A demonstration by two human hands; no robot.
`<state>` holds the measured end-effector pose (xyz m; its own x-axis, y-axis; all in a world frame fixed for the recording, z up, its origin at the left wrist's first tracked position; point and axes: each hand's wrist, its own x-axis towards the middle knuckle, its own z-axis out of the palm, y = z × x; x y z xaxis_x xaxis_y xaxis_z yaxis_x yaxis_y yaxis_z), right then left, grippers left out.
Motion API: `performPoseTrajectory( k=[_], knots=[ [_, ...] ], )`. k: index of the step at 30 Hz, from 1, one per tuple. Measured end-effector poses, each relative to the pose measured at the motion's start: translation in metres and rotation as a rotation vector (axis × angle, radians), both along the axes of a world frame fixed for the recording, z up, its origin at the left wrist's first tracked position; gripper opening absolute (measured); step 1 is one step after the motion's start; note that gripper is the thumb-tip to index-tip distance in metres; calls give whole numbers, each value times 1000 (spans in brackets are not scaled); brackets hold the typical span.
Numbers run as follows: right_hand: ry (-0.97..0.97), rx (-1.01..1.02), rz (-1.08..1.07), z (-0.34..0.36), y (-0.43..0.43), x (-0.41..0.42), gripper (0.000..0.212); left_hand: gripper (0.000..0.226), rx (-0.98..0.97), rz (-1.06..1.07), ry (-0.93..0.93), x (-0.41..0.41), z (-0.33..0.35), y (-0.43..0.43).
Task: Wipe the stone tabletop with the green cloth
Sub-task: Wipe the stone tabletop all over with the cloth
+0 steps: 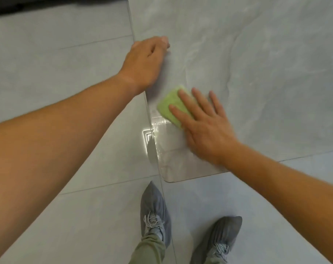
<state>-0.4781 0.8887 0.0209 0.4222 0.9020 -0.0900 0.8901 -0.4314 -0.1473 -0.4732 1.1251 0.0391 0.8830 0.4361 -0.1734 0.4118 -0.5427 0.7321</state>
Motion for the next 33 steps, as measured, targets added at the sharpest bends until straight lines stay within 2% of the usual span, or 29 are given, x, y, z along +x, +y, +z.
performPoseTrajectory(
  k=[2, 4, 6, 8, 10, 12, 14, 16, 19, 25, 28, 31, 33],
  knots=[
    [5, -32, -203, 2, 38, 41, 59, 39, -188, 135, -59, 8, 4, 6],
    [44, -39, -239, 2, 71, 62, 59, 32, -241, 209, -88, 13, 2, 9],
    [53, -21, -148, 1, 82, 56, 63, 29, -250, 239, -95, 15, -3, 10],
    [29, -14, 54, -1, 65, 33, 65, 29, -228, 238, -79, 14, -5, 9],
    [23, -12, 283, -1, 33, 8, 66, 28, -146, 195, -51, 12, -4, 4],
    [38, -22, 467, -3, -2, -7, 63, 29, 37, 79, 11, 9, -4, -8],
    [46, -20, 549, -6, -33, -13, 53, 36, 195, -57, 64, 2, -4, -27],
    [48, -19, 530, -7, -58, -15, 48, 42, 296, -137, 60, -11, -7, -48],
    [47, -7, 348, -6, -92, -18, 49, 42, 349, -141, 58, -32, -8, -79],
    [76, 37, -519, 0, -144, -1, 49, 48, 368, -232, 131, -44, -4, -127],
    [107, -9, -838, 1, -163, 35, 50, 52, 394, -350, 156, -41, -2, -151],
    [153, -41, -1018, 8, -187, 74, 52, 50, 393, -425, 146, -29, 2, -175],
    [183, -40, -987, 15, -199, 88, 53, 47, 358, -441, 135, -16, 7, -191]
  ],
)
